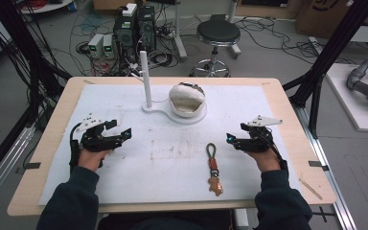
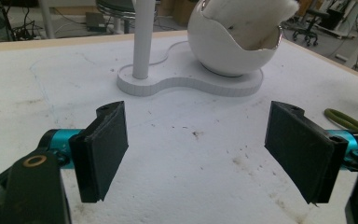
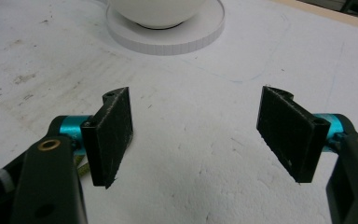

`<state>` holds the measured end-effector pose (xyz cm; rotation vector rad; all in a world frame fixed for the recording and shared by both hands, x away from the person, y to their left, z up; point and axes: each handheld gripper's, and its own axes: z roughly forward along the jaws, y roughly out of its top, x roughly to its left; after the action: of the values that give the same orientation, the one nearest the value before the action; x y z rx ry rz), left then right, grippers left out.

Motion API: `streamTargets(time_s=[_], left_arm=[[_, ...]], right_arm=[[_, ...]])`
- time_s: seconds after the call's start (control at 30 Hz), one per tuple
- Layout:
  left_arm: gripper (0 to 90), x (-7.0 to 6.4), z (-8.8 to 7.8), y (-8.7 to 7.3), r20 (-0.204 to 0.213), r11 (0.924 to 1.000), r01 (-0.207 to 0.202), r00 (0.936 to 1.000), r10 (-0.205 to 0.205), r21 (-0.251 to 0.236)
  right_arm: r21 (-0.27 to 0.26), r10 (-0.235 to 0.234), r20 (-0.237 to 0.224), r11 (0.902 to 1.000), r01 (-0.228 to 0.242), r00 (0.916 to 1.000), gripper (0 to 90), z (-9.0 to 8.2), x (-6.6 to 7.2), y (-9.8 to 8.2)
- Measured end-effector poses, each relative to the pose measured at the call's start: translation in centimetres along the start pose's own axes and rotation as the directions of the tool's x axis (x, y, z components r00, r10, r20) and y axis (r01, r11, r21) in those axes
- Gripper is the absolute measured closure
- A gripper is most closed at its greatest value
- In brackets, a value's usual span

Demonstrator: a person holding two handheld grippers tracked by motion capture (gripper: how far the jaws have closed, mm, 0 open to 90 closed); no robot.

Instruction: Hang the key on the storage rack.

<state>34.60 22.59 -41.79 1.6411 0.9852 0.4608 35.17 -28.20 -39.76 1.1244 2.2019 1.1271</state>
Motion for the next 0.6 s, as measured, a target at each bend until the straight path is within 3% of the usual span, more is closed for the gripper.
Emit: streamTargets(time_s=[0.17,0.33,0.43,0.47,0.6], left_arm=[[21.1,0.1,-0.1,0.0,0.004,1.0000,0.007,1.0000,-0.007,-0.005],[21.1,-0.2,0.0,0.0,0.007,0.9998,-0.014,0.9999,0.013,0.013],[21.1,-0.3,0.0,0.0,0.003,0.9996,-0.022,0.9997,0.022,0.019],[21.1,-0.3,0.0,0.0,0.000,0.9996,-0.023,0.9997,0.023,0.019],[21.2,-0.4,-0.2,-0.1,-0.008,0.9996,-0.026,0.9996,0.026,0.014]], right_arm=[[-0.004,0.040,0.016,0.9992,-0.040,0.9991,28.4,-0.3,0.0,-0.4],[0.042,0.054,-0.028,0.9977,-0.053,0.9981,38.9,-0.3,0.6,-0.8],[0.060,0.053,-0.050,0.9969,-0.050,0.9973,39.6,-0.1,1.1,-1.0],[0.090,0.036,-0.061,0.9954,-0.030,0.9975,40.5,0.1,1.8,-1.3],[0.101,0.026,-0.079,0.9948,-0.018,0.9965,41.4,0.3,2.5,-1.7]])
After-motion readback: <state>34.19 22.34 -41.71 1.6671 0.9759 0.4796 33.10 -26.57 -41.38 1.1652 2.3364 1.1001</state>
